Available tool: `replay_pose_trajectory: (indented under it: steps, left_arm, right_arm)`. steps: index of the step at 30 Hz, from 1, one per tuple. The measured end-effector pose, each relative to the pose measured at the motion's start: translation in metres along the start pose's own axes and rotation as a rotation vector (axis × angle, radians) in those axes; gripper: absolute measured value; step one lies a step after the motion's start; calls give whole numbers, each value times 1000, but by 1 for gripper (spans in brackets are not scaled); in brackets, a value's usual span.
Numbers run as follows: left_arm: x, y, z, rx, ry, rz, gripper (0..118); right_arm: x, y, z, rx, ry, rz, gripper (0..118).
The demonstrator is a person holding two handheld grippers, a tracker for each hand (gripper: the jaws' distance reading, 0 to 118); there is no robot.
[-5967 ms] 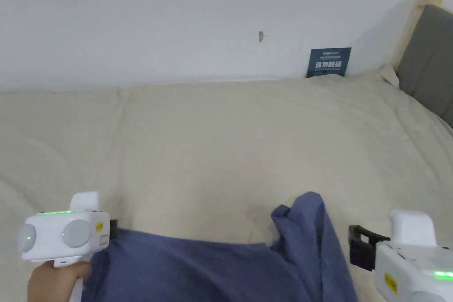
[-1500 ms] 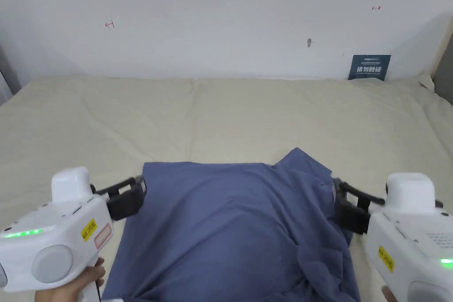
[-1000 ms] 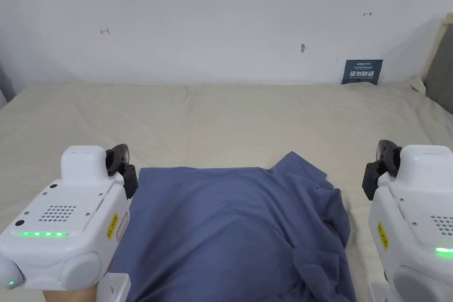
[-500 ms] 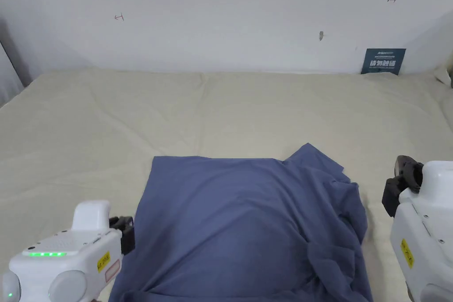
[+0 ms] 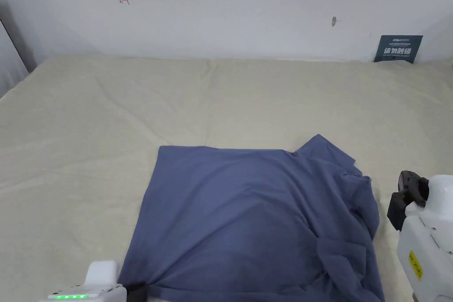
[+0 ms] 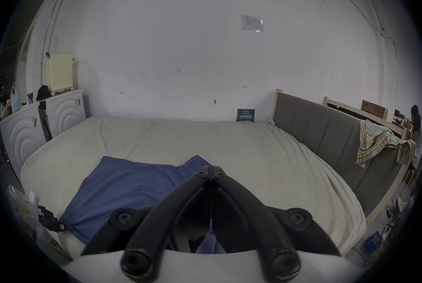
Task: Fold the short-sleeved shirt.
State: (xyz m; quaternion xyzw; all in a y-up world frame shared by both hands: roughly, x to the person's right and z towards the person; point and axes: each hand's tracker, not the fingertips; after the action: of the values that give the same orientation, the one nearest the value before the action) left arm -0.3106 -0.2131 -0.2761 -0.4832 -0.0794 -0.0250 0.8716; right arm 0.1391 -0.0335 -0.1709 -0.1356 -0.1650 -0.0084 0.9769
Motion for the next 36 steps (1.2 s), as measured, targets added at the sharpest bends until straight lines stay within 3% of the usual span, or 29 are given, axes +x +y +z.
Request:
replay_pose_trajectory:
  steps: [4,7,8,9,10,11,12,17,23,25,26,27,28,30,36]
  left_arm:
    - [4,-2,-14,-15,-110,26,8]
    - [8,-2,-9,13,-77,6,5]
    - [7,-1,-6,27,-78,4,5]
    - [6,0,-3,33,-81,6,5]
    - [4,1,1,47,-88,12,5]
    - [5,4,7,64,-94,18,5]
    - [4,7,10,71,-98,24,5]
    - [-1,16,21,99,-132,70,5]
    - [1,18,21,97,-139,65,5]
    - [1,17,20,93,-136,65,5]
    - [1,17,19,91,-135,67,5]
    - [1,17,19,89,-135,69,5]
    - [1,16,18,90,-136,76,5]
    - [0,16,18,88,-137,85,5]
    - [1,20,22,94,-139,90,5]
  right_arm:
    - [6,-6,3,-27,-12,-11,0]
    - [16,-15,5,-64,-38,-20,1]
    - [20,-22,4,-105,-45,-24,9]
    - [23,-28,4,-137,-50,-30,28]
    - [26,-39,0,-192,-44,-28,67]
    - [28,-50,-4,-265,-31,-21,90]
    - [30,-64,-7,-311,-12,-35,97]
    - [28,-133,-14,-517,10,2,97]
    - [13,-165,-24,-600,51,53,94]
    - [10,-171,-30,-611,53,59,76]
    - [9,-171,-34,-620,54,65,57]
    - [9,-173,-37,-630,65,63,27]
    - [8,-175,-40,-641,60,69,27]
    - [7,-179,-42,-653,56,67,5]
    - [17,-154,-29,-586,61,19,5]
